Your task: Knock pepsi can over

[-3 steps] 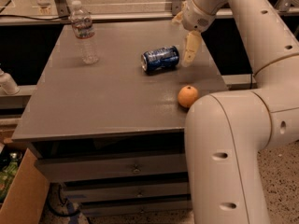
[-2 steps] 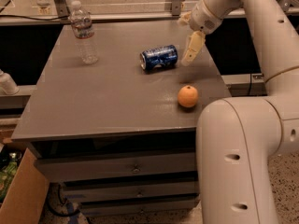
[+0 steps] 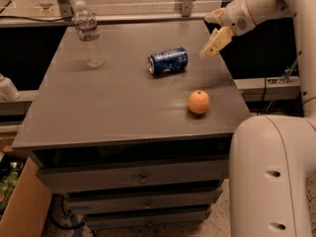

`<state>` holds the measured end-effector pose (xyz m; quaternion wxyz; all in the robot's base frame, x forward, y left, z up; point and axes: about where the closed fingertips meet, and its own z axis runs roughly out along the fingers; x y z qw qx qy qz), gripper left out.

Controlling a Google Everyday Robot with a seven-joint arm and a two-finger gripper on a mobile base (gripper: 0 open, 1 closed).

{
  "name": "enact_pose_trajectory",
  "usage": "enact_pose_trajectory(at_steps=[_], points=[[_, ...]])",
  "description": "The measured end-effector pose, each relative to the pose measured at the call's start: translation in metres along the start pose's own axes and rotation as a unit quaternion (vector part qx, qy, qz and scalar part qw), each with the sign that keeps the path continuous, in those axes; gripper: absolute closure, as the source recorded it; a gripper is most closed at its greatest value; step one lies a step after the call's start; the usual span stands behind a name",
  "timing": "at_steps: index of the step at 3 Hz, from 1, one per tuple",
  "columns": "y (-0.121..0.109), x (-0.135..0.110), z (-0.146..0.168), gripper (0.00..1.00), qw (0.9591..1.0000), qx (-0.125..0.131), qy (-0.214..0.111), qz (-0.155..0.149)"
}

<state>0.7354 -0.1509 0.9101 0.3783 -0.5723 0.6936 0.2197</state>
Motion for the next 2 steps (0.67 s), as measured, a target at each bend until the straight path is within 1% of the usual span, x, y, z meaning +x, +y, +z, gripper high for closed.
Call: enact_pose_trajectory(at_steps=[1,2], points=[[-0.0012,0.0038,-0.0295,0.0,0.9991,0.017,-0.029,0.027],[-0.0018,0.0034,-0.0322,0.0,0.9989,0.02,-0.032,0.029]])
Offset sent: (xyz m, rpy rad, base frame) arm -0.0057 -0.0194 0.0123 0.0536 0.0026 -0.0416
